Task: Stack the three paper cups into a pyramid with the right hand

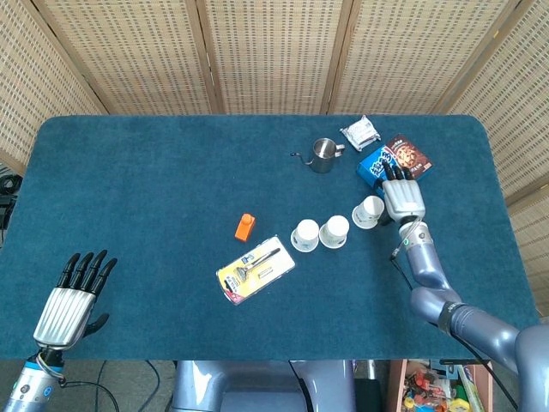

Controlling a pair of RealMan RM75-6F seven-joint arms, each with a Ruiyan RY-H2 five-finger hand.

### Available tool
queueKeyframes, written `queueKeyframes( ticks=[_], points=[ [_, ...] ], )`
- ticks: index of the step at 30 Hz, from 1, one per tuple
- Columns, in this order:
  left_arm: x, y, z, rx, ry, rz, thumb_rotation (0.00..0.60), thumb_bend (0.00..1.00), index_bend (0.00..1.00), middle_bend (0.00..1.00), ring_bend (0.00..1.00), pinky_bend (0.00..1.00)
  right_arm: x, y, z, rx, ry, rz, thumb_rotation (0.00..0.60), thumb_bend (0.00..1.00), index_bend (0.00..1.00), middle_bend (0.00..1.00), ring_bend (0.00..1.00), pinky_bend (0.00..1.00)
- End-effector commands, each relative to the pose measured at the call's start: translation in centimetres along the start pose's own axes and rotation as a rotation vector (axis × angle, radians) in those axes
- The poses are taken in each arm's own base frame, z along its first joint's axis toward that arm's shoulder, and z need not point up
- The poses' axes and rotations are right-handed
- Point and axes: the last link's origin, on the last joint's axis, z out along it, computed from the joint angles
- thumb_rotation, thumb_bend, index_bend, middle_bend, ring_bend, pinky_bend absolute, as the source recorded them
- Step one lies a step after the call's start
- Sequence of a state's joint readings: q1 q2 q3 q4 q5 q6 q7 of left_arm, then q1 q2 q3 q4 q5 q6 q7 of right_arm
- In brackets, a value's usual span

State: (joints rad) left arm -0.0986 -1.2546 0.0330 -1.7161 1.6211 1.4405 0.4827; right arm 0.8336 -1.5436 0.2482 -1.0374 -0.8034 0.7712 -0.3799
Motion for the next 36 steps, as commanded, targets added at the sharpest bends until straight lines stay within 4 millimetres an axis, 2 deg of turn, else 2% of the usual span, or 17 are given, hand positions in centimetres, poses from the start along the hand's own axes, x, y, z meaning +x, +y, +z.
queueKeyframes(
  ticks=[1, 6, 11, 18, 32, 36],
  points=[
    [-0.1, 0.0, 0.0, -0.001, -0.003, 0.002, 0.6, 0.2, 0.0, 0.0, 0.0, 0.0, -0.4, 0.0, 0.2, -0.001, -0.006, 0.002, 0.6, 0.06, 0.43, 0.0, 0.0, 0.0],
    [-0.1, 0.1, 0.1, -0.003, -0.005, 0.003, 0.6, 0.2, 0.0, 0.0, 0.0, 0.0, -0.7, 0.0, 0.4, 0.003, -0.002, 0.002, 0.6, 0.06, 0.48, 0.0, 0.0, 0.0],
    [-0.1, 0.1, 0.1, -0.002, -0.002, 0.0, 0.6, 0.2, 0.0, 0.0, 0.0, 0.0, -1.1, -0.4, 0.3, 0.017, -0.003, 0.003, 0.6, 0.06, 0.49, 0.0, 0.0, 0.0],
    [0.0, -0.1, 0.0, 0.001, -0.001, -0.005, 0.6, 0.2, 0.0, 0.0, 0.0, 0.0, -0.6, -1.1, 0.1, 0.036, 0.013, -0.005, 0.6, 0.06, 0.51, 0.0, 0.0, 0.0],
    [0.0, -0.1, 0.0, -0.001, 0.001, -0.007, 0.6, 0.2, 0.0, 0.0, 0.0, 0.0, 2.1, -0.6, -0.1, 0.023, 0.065, -0.013, 0.6, 0.06, 0.51, 0.0, 0.0, 0.0],
    [0.0, -0.1, 0.1, -0.002, 0.0, -0.008, 0.6, 0.2, 0.0, 0.0, 0.0, 0.0, 4.6, -0.5, -1.1, 0.035, 0.113, 0.016, 0.6, 0.06, 0.51, 0.0, 0.0, 0.0]
  ],
)
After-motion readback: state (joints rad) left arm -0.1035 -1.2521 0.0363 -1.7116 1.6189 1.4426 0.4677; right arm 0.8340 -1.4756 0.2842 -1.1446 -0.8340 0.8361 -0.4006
